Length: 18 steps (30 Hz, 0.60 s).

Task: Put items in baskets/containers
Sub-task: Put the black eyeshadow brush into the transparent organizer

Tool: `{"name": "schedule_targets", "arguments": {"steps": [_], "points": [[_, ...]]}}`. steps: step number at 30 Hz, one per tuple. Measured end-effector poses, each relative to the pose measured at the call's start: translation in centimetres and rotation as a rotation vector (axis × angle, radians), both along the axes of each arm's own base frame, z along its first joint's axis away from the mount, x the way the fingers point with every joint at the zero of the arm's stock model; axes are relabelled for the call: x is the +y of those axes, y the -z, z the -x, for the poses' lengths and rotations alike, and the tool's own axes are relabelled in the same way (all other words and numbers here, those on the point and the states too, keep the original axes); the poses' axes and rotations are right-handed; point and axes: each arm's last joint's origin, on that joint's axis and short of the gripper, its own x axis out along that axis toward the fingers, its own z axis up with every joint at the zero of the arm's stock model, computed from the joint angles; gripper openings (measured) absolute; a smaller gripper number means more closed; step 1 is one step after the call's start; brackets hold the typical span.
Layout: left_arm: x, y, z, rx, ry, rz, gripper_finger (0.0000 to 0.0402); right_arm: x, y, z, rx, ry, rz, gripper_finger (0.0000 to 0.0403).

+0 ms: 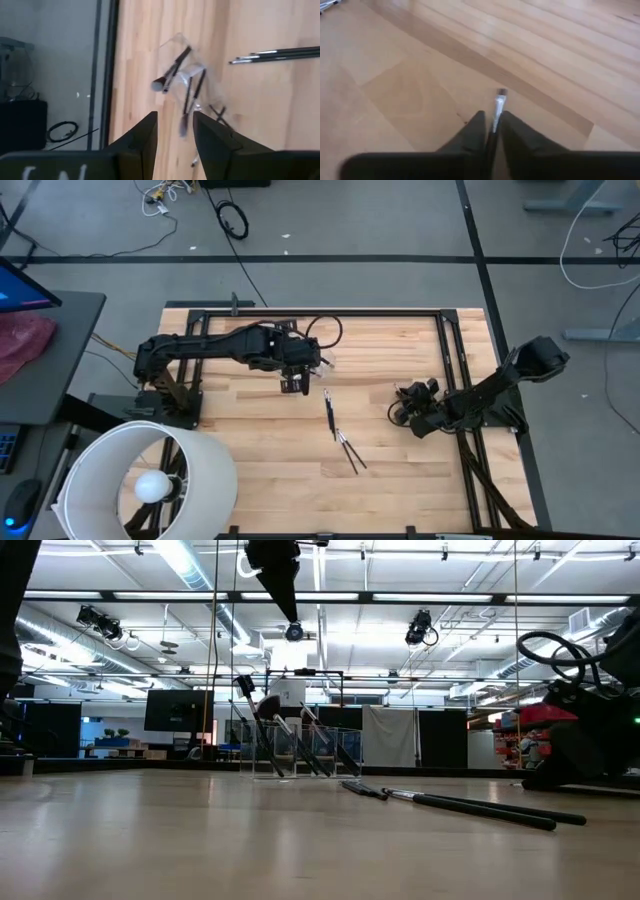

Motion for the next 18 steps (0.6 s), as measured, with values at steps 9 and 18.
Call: {"name": "schedule_targets", "arguments": {"steps": [9, 18], "points": [[-2.4, 0.0, -0.4, -0.065, 0.032, 0.117, 0.0128, 0.5, -0.4, -1.3, -0.094, -0.093, 0.002, 0.0008], [-6.3, 7.9, -2.3, -0.134, 0.339, 0.294, 0.0111, 1.4, -4.0, -6.1, -0.312, -0.421, -0.086, 0.0006]]}}
